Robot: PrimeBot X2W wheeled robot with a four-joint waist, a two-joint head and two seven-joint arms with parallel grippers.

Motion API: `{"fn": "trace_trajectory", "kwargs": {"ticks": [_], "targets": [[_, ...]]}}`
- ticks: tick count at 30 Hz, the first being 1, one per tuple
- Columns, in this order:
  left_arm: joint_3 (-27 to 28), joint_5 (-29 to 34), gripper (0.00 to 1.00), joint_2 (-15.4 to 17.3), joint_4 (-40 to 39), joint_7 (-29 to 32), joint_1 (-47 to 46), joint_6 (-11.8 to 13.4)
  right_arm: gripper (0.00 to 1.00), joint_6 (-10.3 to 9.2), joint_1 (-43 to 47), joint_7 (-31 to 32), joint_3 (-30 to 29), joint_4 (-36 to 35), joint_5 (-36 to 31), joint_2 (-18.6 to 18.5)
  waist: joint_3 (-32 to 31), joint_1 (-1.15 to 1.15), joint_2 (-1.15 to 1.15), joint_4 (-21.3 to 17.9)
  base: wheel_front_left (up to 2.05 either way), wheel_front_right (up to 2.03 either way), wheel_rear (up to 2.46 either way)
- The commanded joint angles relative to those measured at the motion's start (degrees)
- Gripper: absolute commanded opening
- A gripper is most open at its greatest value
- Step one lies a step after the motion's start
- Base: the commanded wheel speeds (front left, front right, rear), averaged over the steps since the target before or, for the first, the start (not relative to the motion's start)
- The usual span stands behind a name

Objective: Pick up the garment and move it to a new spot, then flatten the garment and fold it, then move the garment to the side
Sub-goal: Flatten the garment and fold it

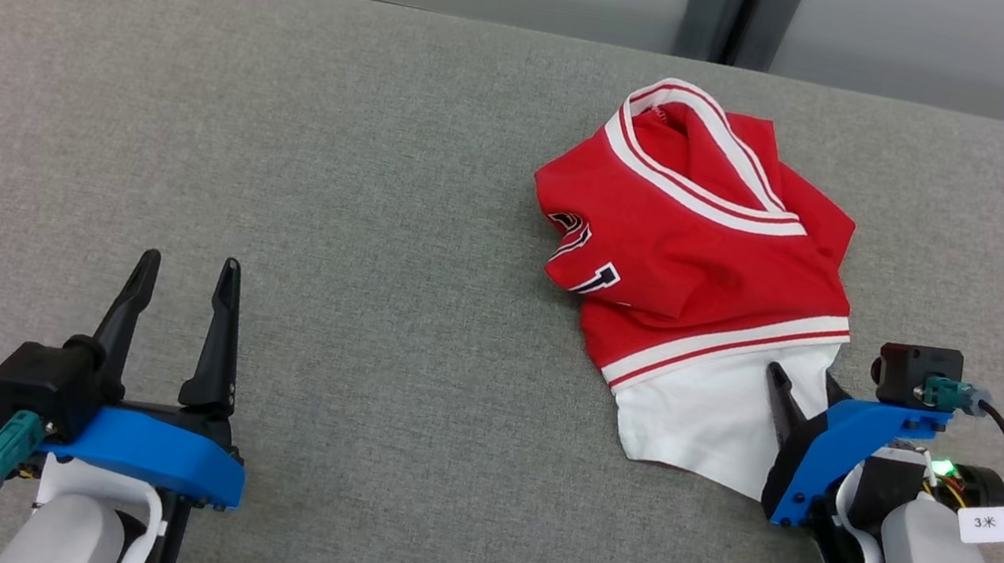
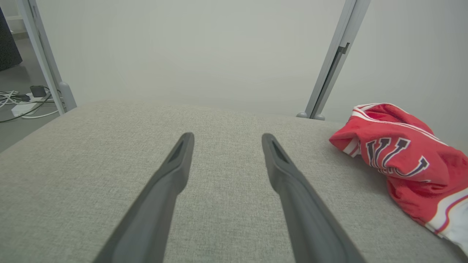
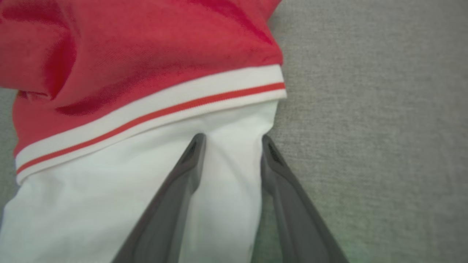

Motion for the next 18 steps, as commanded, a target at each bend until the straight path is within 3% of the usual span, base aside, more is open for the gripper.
{"fn": "trace_trajectory", "kwargs": {"ticks": [1,10,18], "targets": [[0.25,-0.16,1.0,-0.15,0.5,-0.53,-0.56,-0.32,0.0,0.2,0.98,-0.23,1.29,2.51,1.12,0.91,-0.72,-0.01,0.0,-0.14,0.0,0.0,0.0],[0.61,-0.62,1.0,-0.25,1.97,-1.16,1.73,-0.18,0.0,0.19,0.07,-0.82,6.18,-7.11,6.69,0.47,-5.15,-0.01,0.0,-1.43,0.0,0.0,0.0],[1.26,-0.83,1.0,0.23,1.34,-1.54,3.64,0.19,0.0,0.19,-6.2,7.87,14.97,-27.71,12.06,-0.59,-7.71,-0.01,0.0,-2.47,0.0,0.0,0.0]]}}
